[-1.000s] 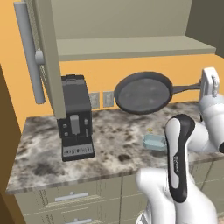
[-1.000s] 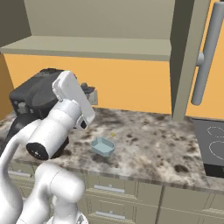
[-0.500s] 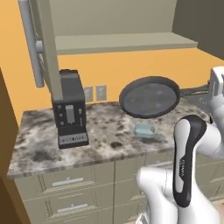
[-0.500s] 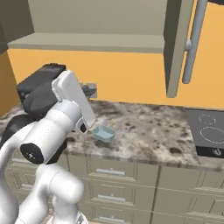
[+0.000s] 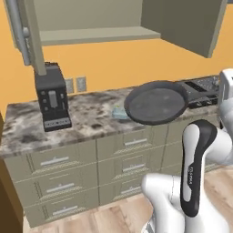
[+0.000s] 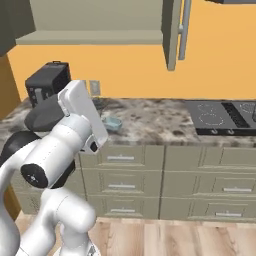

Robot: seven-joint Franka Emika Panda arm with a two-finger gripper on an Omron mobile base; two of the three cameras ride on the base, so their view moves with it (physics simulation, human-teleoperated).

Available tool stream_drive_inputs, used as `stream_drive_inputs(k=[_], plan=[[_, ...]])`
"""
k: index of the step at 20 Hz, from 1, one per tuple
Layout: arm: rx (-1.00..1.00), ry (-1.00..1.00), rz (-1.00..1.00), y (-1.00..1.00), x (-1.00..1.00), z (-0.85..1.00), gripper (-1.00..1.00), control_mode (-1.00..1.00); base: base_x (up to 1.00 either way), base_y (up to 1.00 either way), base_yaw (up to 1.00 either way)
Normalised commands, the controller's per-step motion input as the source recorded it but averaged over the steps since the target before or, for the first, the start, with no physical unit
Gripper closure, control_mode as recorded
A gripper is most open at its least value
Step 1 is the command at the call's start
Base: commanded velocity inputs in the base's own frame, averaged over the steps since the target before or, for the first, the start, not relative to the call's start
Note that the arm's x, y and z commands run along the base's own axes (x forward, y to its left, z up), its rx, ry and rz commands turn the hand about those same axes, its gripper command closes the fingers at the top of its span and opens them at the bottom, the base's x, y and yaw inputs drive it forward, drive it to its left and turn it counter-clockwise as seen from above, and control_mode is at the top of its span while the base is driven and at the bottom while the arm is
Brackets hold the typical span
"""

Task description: Pick the pan from the cabinet and place it on the stove. Then turn on the stove burner for the pan.

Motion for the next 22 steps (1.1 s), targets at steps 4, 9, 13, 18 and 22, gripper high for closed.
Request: stream_drive_inputs(k=[4,9,13,18,22], plan=[[0.00,0.00,0.00,0.00,0.00,0.00,1.00,1.00,-0.82,-0.48,-0.22],[0.00,0.00,0.00,0.00,0.00,0.00,1.00,1.00,-0.45,-0.65,-0.14],[0.00,0.00,0.00,0.00,0.00,0.00,1.00,1.00,-0.03,-0.80,-0.07],[0.00,0.00,0.00,0.00,0.00,0.00,1.00,1.00,0.02,-0.87,-0.03],[0.00,0.00,0.00,0.00,0.00,0.00,1.00,1.00,0.15,-0.77,-0.02]])
